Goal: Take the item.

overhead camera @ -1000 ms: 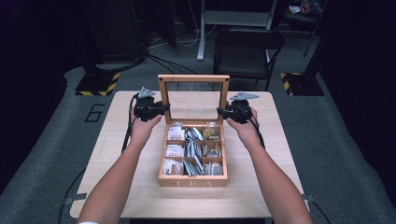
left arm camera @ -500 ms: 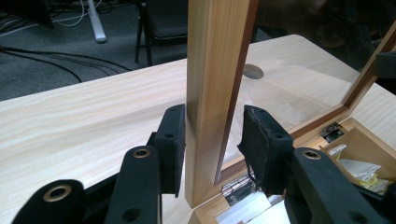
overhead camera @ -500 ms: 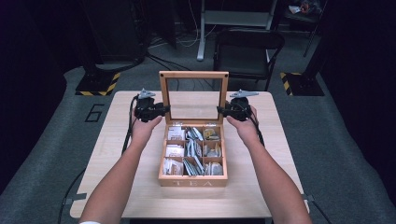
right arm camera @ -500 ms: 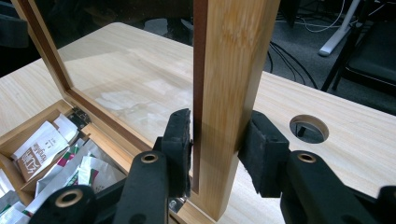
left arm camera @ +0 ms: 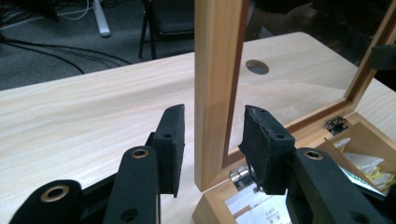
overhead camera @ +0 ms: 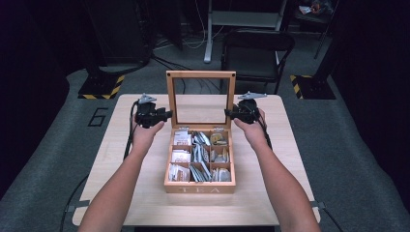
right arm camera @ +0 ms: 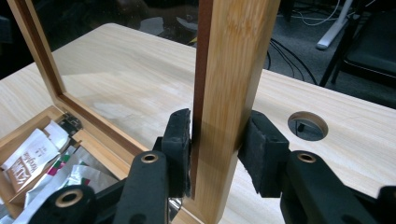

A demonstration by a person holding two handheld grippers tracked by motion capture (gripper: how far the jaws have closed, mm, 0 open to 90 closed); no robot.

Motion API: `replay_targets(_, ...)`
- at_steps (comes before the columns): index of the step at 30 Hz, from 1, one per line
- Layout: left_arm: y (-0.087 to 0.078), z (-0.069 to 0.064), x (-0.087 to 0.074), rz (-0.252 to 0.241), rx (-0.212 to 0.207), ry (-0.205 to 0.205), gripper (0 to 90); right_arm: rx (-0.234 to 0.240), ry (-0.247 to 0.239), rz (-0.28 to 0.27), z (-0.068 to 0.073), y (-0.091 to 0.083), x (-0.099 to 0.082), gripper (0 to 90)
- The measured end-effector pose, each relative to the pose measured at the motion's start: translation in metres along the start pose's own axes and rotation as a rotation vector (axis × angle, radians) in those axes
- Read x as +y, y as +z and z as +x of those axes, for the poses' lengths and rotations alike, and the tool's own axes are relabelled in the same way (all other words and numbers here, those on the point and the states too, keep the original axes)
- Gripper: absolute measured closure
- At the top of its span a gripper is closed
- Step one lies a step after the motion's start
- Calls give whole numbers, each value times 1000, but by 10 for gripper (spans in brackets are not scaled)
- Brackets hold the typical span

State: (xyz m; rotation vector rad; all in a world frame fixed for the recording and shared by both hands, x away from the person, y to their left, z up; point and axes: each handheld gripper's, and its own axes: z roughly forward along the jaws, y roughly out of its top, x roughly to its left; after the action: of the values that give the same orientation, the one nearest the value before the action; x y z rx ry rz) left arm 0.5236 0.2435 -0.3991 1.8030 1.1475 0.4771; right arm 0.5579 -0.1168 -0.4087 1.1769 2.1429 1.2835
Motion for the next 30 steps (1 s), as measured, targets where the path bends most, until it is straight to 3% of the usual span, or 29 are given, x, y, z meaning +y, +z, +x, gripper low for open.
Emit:
replay_targets(6,-1,-3,1,1,-8,17,585,-3,27,24,-2,4,3,634)
replay_targets(16,-1,-9,-1,6,-30,24,575,-14,14,32,-1,4,3,630)
replay_targets(17,-1,-10,-1,2,-31,9,574,-14,18,32,-1,4,3,627)
replay_targets(18,-1,-10,-1,6,-34,23,574,-12,19,31,-1,4,3,617)
replay_targets(20,0,-11,-1,0,-33,12,570,-5,23,32,-1,4,2,590)
replay_targets(25,1,-8,-1,9,-25,12,558,-2,36,30,-1,3,0,580)
replay_targets(30,1,-7,-2,18,-27,22,552,-11,19,35,1,-1,-1,564)
